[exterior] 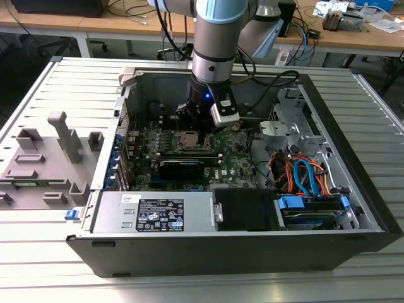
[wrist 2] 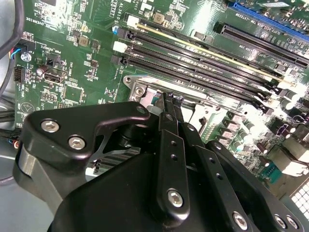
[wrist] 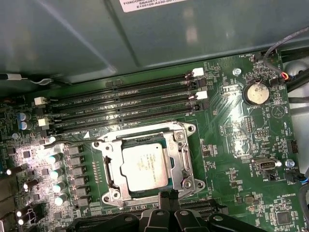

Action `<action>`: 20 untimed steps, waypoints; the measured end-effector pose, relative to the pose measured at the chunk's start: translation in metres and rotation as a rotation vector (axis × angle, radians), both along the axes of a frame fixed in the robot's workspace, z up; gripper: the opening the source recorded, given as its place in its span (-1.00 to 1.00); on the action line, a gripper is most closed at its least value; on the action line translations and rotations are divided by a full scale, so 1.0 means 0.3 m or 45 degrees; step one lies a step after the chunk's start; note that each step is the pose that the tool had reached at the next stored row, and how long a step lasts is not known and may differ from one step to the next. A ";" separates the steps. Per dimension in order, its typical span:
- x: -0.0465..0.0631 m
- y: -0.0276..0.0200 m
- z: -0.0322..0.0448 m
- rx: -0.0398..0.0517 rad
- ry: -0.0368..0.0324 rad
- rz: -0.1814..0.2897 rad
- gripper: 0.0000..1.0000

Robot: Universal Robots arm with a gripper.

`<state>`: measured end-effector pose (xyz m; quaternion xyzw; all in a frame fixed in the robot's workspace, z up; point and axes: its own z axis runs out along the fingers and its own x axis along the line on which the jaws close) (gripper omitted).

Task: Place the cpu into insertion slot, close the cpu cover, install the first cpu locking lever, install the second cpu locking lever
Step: 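Install the first cpu locking lever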

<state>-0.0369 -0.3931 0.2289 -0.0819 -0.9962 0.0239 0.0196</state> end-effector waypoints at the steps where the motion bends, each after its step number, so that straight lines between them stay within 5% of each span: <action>1: 0.000 0.000 0.000 0.000 0.0001 0.002 -0.78; 20: 0.000 0.000 0.000 0.000 0.0000 0.036 -0.78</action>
